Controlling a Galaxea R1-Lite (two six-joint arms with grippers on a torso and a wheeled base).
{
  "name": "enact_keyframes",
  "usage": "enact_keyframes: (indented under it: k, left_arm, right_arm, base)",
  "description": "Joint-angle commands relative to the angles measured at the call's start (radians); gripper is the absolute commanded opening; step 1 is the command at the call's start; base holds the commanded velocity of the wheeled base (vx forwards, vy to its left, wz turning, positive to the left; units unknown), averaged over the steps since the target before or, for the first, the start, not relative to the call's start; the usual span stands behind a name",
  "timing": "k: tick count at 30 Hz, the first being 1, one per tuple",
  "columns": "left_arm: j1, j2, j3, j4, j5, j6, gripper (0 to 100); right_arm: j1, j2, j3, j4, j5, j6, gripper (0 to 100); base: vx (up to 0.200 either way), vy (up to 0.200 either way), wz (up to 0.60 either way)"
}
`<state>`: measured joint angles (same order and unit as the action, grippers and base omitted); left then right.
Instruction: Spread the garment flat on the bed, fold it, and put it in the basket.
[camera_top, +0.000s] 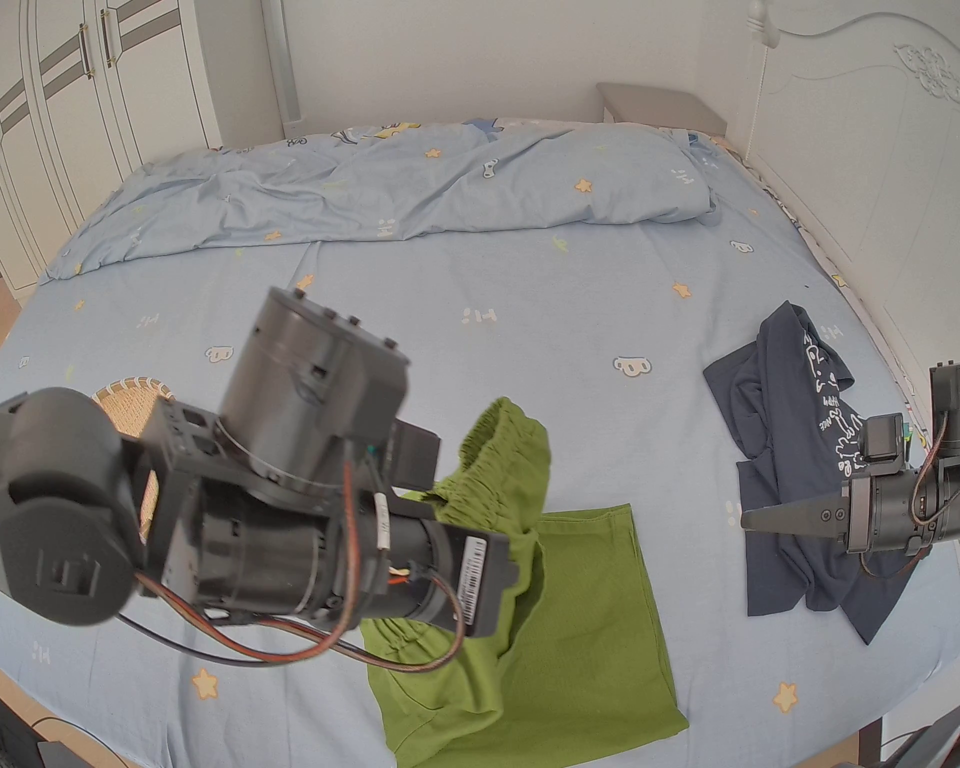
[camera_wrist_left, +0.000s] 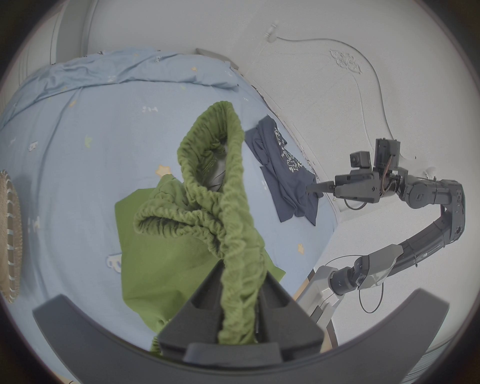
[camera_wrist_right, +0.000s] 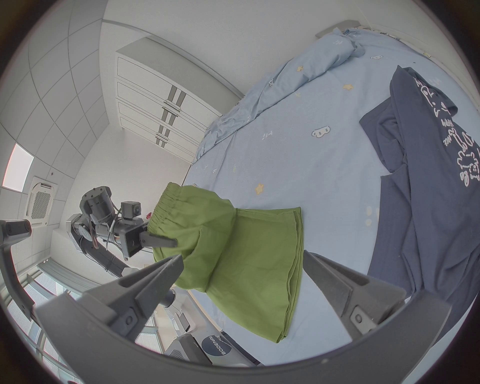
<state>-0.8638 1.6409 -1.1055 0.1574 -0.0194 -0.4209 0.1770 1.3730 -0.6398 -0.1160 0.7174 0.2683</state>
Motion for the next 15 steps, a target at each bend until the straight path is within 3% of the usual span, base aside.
enact_keyframes:
  k: [1, 13, 14, 15]
  left_arm:
    - [-0.047, 0.085, -0.005, -0.018, 0.004, -0.016, 0]
    - [-0.092, 0.186, -0.027, -0.116, 0.039, -0.093, 0]
    - [-0.101, 0.191, -0.027, -0.122, 0.039, -0.093, 100]
    - [-0.107, 0.194, -0.025, -0.125, 0.039, -0.095, 100]
  right_arm:
    - [-0.001, 0.006, 0.002, -0.001, 0.0, 0.0, 100]
    - [0.001, 0.006, 0.003, -0.002, 0.0, -0.001, 100]
    - [0.001, 0.006, 0.003, -0.002, 0.0, -0.001, 100]
    - [0.001, 0.006, 0.003, -0.002, 0.0, -0.001, 100]
  base:
    - [0.0, 0.0, 0.0]
    - [0.0, 0.0, 0.0]
    - [0.0, 0.0, 0.0]
    - [0.0, 0.0, 0.0]
